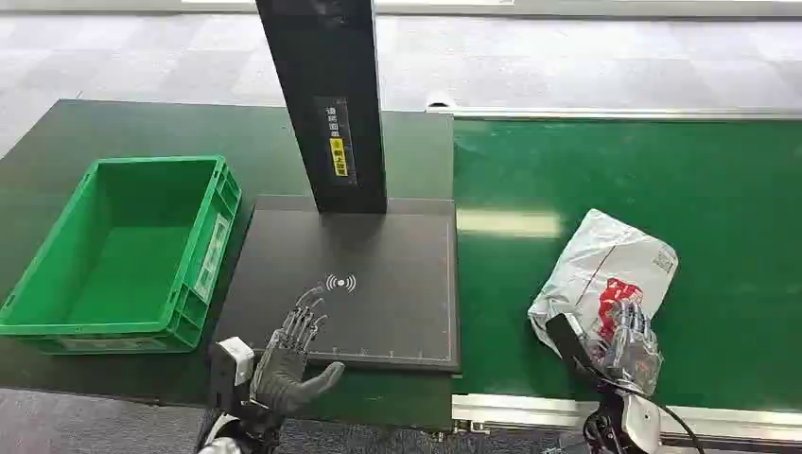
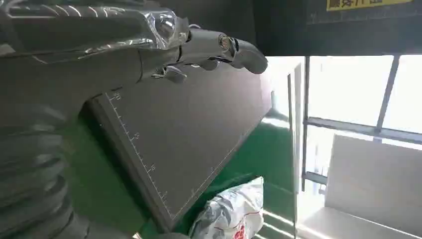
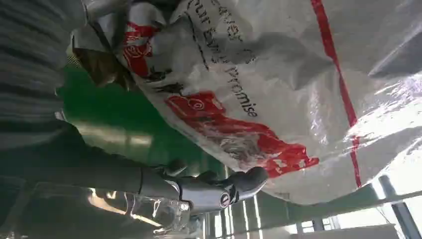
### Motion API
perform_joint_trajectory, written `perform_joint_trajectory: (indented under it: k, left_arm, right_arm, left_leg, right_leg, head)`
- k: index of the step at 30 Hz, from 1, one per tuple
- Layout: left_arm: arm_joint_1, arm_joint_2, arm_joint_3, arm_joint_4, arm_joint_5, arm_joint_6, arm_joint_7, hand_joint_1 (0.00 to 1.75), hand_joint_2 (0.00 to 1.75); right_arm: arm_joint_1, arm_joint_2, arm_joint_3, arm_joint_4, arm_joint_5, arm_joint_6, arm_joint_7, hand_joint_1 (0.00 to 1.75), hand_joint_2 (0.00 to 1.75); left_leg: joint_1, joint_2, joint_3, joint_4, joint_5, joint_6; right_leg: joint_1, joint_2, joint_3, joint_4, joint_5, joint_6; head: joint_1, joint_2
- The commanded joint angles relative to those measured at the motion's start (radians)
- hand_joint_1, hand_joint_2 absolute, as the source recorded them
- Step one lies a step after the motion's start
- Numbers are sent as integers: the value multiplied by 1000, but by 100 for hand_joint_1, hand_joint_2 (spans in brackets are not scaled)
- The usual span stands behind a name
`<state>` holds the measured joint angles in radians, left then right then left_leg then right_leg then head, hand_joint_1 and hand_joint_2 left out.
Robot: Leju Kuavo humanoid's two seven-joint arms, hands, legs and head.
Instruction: Moved the parcel from conveyor to table for the left to box.
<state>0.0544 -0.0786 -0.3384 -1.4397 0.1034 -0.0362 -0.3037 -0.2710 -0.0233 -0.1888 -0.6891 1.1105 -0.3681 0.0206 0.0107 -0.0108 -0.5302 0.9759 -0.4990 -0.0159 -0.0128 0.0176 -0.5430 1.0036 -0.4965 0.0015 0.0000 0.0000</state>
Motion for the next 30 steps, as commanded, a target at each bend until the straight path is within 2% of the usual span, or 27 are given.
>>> perform_joint_trajectory:
  k: [1, 2, 3, 9, 12, 14, 15, 16, 17, 18, 19, 22, 25, 30]
  left_arm:
    - [-27, 3, -14, 51, -1, -4, 10, 0, 175]
    - [-27, 2, -15, 50, -1, -4, 11, 0, 175]
    - [-26, 3, -15, 48, -1, -4, 11, 0, 175]
    - [-22, 7, -15, 43, 0, -5, 12, 0, 175]
    - [-15, 8, -9, 37, 2, 2, 12, 0, 175]
    - [-10, 9, 0, 18, 0, 11, 9, 0, 175]
    - [-6, 8, 7, 6, -1, 17, 8, 0, 175]
    - [-2, 8, 14, -8, -3, 20, 6, 0, 175]
    - [-2, 8, 17, -15, -4, 21, 6, 0, 175]
    - [-3, 8, 23, -25, -6, 23, 3, 0, 175]
    - [-7, 7, 25, -31, -7, 28, 2, 0, 175]
    - [-16, 4, 43, -53, -12, 34, -10, 0, 175]
    - [-22, 5, 60, -57, -11, 35, -9, 0, 175]
    - [-26, 8, 67, -50, -7, 38, -15, 0, 175]
  right_arm:
    - [-166, -20, -60, 295, -31, 11, -30, 0, 175]
    - [-175, -23, -64, 306, -36, 14, -36, 152, 175]
    - [-184, -27, -68, 311, -45, 24, -45, 175, 175]
    - [-182, -17, -87, 301, -91, 32, -114, 175, 175]
    - [-164, 13, -87, 233, -146, -24, -224, 175, 175]
    - [-126, 48, -42, 83, -193, -64, -272, 175, 175]
    - [-91, 75, -17, -43, -251, -57, -324, 175, 175]
    - [-29, 95, 51, -234, -307, -33, -332, 175, 175]
    - [1, 101, 88, -329, -331, -20, -334, 175, 175]
    - [53, 101, 169, -506, -381, 3, -327, 175, 175]
    - [85, 79, 253, -629, -424, 4, -270, 175, 175]
    - [142, 53, 397, -897, -450, 15, -281, 175, 175]
    - [168, 32, 474, -981, -508, 68, -252, 175, 175]
    - [161, 21, 535, -945, -552, 97, -273, 175, 175]
  left_leg:
    - [0, 2, -1, 0, 1, 1]
    - [0, 2, 0, 0, 1, 1]
    - [0, 2, 1, 0, 0, 1]
    - [0, 1, 1, 0, 0, 1]
    - [0, 1, 1, 0, 1, 0]
    - [0, 1, 0, 0, 1, 0]
    - [0, 2, 0, 0, 1, 0]
    - [0, 3, -1, 0, 1, 0]
    - [0, 4, -2, 1, 0, 0]
    - [0, 3, -3, 1, 0, 0]
    - [0, 3, -3, 1, 0, 0]
    - [-1, 2, -6, 3, 0, 0]
    - [0, 2, -7, 3, 0, 1]
    - [0, -1, -4, 1, 1, 1]
  right_leg:
    - [0, 0, -1, -1, 1, 0]
    - [0, 0, 0, -1, 1, 0]
    - [0, 0, 0, 0, 1, 0]
    - [0, 0, 1, 0, 1, 0]
    - [0, -1, 1, -1, 1, 0]
    - [0, 0, 0, 0, 1, 0]
    - [1, 0, -1, -1, 2, 0]
    - [0, 1, -2, 0, 1, 0]
    - [0, 3, -3, 1, 1, 0]
    - [0, 2, -3, 2, 1, 0]
    - [0, 1, -4, 2, 1, 0]
    - [0, 0, -7, 4, 0, 0]
    - [0, -1, -7, 4, 0, 0]
    - [1, -3, -3, 1, 1, 0]
  head:
    - [0, 0]
    - [0, 0]
    - [0, 0]
    - [0, 0]
    - [0, 0]
    - [0, 0]
    - [0, 0]
    - [0, 0]
    - [0, 0]
    - [0, 0]
    - [0, 0]
    - [0, 0]
    - [0, 0]
    - [0, 0]
